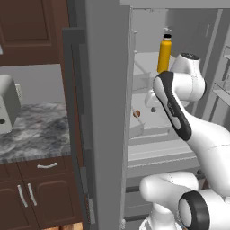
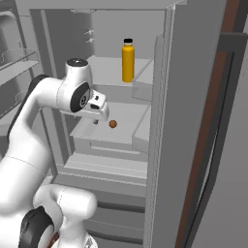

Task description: Place the mustard and mayonnaise from the counter to the top shelf of the fridge. If the existing items in the fridge are on the top shelf, move them to other shelves.

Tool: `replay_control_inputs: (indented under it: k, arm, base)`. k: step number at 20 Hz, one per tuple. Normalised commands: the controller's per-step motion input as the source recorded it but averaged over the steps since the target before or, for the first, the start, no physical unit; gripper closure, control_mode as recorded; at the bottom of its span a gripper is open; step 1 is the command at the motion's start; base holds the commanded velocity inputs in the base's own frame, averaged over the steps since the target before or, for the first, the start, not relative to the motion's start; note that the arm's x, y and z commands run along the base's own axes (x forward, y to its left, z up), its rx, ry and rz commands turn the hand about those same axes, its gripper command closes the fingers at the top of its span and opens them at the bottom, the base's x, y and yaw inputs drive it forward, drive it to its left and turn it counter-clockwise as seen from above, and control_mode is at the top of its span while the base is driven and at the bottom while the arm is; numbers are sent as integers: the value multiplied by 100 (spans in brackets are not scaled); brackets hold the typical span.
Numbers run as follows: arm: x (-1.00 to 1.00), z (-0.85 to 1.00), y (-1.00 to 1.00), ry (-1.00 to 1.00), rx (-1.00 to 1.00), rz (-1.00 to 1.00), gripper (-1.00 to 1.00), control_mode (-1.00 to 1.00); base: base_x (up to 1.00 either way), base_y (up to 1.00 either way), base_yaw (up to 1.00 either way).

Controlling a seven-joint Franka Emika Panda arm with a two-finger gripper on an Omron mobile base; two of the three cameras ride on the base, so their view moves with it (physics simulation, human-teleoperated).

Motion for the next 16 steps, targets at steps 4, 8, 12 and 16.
replay_control_inputs:
  k: [4,8,12,16]
  arm:
    - [-14,0,0,-13,0,0,-100,-100]
    - [-52,30,0,-60,1,-1,-100,-100]
    - [-36,68,-6,-39,0,-5,-100,-100]
    - [-19,88,-44,-26,2,-17,-100,-100]
  base:
    - [0,0,0]
    - [0,0,0]
    - [0,0,0]
    - [0,0,0]
